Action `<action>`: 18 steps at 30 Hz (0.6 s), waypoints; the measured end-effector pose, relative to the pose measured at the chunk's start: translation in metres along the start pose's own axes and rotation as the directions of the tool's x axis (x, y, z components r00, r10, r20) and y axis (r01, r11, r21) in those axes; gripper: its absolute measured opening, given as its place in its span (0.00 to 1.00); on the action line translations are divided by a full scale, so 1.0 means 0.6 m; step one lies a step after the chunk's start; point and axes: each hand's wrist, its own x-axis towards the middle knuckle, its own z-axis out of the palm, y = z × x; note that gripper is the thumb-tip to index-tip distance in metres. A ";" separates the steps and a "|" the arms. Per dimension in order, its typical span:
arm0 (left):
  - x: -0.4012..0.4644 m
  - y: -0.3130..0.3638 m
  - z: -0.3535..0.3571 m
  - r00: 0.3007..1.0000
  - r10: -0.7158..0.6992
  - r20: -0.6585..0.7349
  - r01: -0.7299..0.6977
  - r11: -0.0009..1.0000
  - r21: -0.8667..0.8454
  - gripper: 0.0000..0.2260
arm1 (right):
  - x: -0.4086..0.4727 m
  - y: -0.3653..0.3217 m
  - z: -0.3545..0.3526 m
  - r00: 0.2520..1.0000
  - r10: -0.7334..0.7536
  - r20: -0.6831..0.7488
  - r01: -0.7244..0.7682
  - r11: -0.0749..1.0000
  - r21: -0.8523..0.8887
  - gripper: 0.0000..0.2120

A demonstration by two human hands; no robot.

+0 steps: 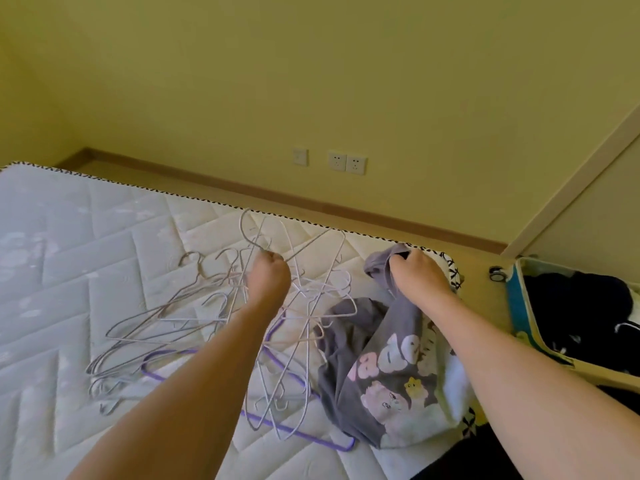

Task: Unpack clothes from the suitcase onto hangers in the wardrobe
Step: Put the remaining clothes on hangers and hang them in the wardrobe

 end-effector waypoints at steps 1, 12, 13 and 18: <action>-0.005 0.005 0.004 0.999 0.015 0.046 -0.014 1.000 -0.012 0.09 | -0.003 0.004 -0.006 1.000 -0.005 -0.003 0.005 1.000 -0.021 0.19; 0.011 0.030 -0.017 0.927 -0.284 0.246 0.358 0.868 -0.345 0.13 | -0.005 0.053 -0.052 0.968 0.236 0.082 -0.248 0.941 0.228 0.12; 0.007 0.032 -0.015 0.927 -0.283 0.247 0.354 0.877 -0.324 0.13 | -0.011 0.050 -0.042 0.956 0.230 0.184 -0.282 0.896 0.343 0.10; -0.015 0.043 0.005 0.938 -0.235 0.257 0.304 0.911 -0.278 0.11 | -0.019 0.018 -0.001 0.892 0.149 0.427 -0.381 0.756 0.532 0.13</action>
